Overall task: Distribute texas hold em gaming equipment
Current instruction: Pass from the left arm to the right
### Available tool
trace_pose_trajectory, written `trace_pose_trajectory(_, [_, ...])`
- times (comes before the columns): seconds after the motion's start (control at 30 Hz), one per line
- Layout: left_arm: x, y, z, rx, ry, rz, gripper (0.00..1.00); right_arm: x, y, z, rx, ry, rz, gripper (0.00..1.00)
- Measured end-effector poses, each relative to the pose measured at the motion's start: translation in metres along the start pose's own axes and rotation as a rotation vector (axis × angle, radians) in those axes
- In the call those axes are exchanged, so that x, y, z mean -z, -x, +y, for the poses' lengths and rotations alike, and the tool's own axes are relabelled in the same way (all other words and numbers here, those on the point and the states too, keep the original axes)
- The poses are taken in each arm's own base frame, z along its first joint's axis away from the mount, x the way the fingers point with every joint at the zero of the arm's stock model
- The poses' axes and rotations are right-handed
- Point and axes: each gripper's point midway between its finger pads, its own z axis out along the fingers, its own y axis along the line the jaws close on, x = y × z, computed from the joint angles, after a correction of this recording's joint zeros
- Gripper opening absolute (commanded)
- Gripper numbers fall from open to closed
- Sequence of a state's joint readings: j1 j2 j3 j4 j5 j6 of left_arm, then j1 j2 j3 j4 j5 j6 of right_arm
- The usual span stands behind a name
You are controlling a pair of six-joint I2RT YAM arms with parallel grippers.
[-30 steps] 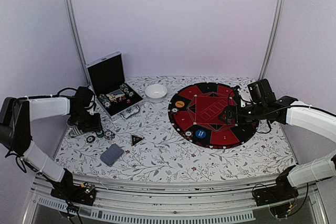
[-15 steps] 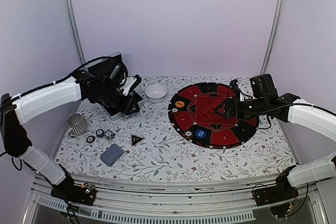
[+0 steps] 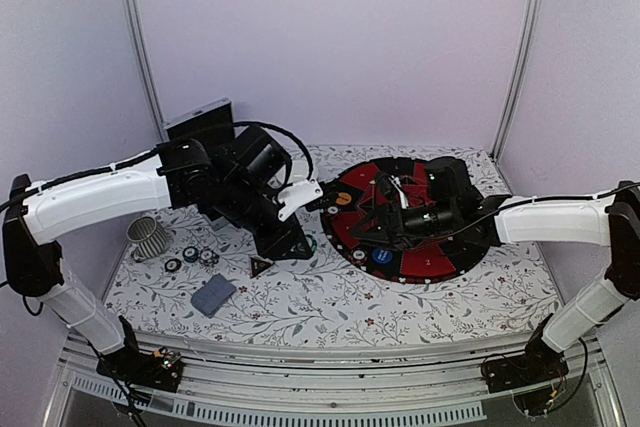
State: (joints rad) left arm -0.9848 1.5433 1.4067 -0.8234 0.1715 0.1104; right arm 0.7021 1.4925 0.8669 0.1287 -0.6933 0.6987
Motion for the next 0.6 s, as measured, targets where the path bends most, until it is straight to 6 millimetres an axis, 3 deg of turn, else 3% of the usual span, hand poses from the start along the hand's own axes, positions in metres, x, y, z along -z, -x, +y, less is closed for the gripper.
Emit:
trace_pose_trajectory(0.33, [-0.014,-0.003,-0.002,-0.057,0.001,0.043,0.00,-0.045,0.003,0.049,0.018,0.205,0.091,0.58])
trace_pose_trajectory(0.6, [-0.020,-0.009,0.004,-0.064,0.030,0.078,0.00,-0.071,-0.008,0.046,-0.013,0.234,0.162,0.48])
